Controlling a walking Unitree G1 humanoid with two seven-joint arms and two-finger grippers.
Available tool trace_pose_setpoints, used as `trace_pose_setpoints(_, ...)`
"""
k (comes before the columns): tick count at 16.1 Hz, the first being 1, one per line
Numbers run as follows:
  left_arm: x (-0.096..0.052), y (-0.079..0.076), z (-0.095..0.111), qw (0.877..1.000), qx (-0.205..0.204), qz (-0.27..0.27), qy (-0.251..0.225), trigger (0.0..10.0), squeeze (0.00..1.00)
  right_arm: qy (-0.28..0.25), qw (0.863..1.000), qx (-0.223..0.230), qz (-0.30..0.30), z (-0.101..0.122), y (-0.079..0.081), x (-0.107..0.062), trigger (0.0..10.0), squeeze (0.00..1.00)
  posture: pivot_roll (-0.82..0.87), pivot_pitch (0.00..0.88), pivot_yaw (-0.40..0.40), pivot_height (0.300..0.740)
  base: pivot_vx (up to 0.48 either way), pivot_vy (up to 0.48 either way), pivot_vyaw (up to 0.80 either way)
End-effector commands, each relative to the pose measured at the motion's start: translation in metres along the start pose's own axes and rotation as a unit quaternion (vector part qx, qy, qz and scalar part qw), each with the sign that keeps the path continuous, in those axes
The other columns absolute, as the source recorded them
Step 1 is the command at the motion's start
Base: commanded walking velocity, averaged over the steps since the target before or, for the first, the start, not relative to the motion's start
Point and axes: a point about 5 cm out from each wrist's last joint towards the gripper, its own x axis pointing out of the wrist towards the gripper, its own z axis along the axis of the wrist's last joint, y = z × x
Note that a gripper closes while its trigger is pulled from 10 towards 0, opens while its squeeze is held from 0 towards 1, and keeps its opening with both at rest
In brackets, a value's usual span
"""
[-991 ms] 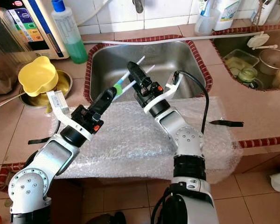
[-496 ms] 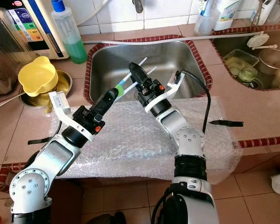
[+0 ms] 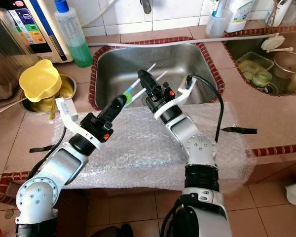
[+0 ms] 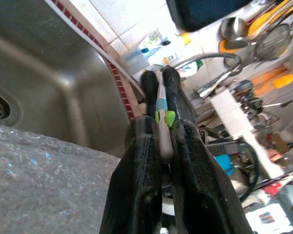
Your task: Kitchen organization
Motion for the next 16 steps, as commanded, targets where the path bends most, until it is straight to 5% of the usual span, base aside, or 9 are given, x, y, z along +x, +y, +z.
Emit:
trace_pose_setpoints(1,-0.001,0.009,-0.002,0.999,0.015,0.034,0.004,5.6,0.84,0.010,1.000,-0.018,0.018,-0.004,0.011,0.005,0.0,0.00,-0.10,0.238,0.091,0.740,0.000,0.000,0.00)
trace_pose_setpoints(2,0.001,0.011,-0.001,0.999,0.033,0.043,0.003,8.9,1.00,0.011,0.999,-0.023,0.018,-0.004,0.012,0.006,0.0,0.00,-0.10,0.237,0.093,0.740,0.000,0.000,0.00)
trace_pose_setpoints(3,0.001,0.013,0.000,0.998,0.043,0.049,0.001,10.0,1.00,0.010,0.999,-0.027,0.017,-0.004,0.012,0.006,0.0,0.00,-0.10,0.236,0.094,0.740,0.000,0.000,0.00)
trace_pose_setpoints(11,0.006,0.026,0.016,0.989,0.122,0.080,-0.012,10.0,1.00,-0.019,0.997,-0.073,0.001,0.008,0.016,0.010,0.0,0.00,-0.10,0.232,0.098,0.740,0.000,0.000,0.00)
trace_pose_setpoints(16,0.014,0.031,0.030,0.986,0.130,0.092,-0.046,10.0,1.00,-0.030,0.997,-0.077,0.001,0.012,0.017,0.010,0.0,0.00,-0.11,0.225,0.098,0.740,0.000,0.000,0.00)
